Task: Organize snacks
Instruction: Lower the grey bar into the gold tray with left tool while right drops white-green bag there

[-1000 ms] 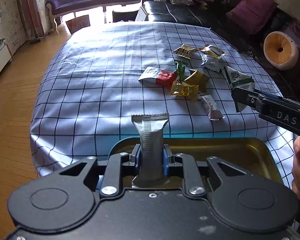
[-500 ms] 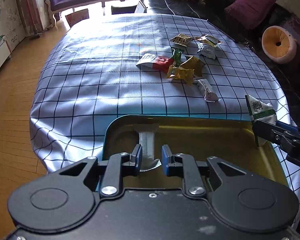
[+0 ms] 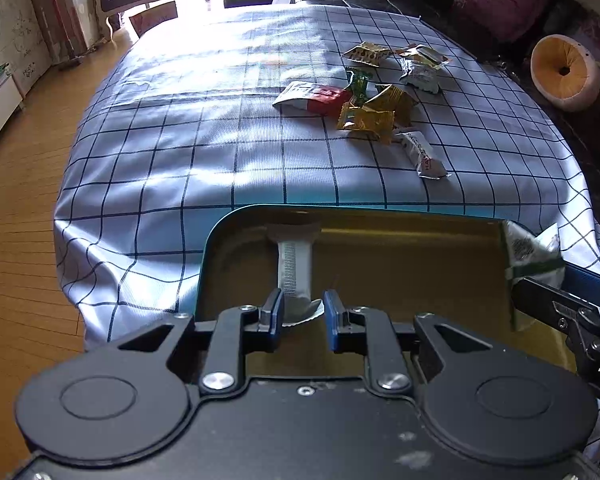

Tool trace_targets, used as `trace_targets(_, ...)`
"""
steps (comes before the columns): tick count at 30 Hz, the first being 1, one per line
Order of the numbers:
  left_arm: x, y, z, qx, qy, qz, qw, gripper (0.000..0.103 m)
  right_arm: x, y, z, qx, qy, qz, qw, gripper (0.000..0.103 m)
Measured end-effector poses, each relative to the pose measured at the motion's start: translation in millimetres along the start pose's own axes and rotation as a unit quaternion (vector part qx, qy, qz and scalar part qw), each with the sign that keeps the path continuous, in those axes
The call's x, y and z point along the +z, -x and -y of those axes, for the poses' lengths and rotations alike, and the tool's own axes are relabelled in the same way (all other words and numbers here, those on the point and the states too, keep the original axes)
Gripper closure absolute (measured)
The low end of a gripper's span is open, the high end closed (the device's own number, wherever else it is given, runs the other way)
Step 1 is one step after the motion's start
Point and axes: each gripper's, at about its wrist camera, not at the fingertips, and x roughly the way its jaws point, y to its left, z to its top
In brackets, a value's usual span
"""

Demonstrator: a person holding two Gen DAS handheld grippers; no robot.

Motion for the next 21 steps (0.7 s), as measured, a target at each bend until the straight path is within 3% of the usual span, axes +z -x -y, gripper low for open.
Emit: trace_targets(21,-2.2,-5.6,4.1,0.006,-0.009,-0.005,0.9999,0.072,-6.1,-7.2,2.8,-0.006,-0.002,-0.024,1.0,0.046)
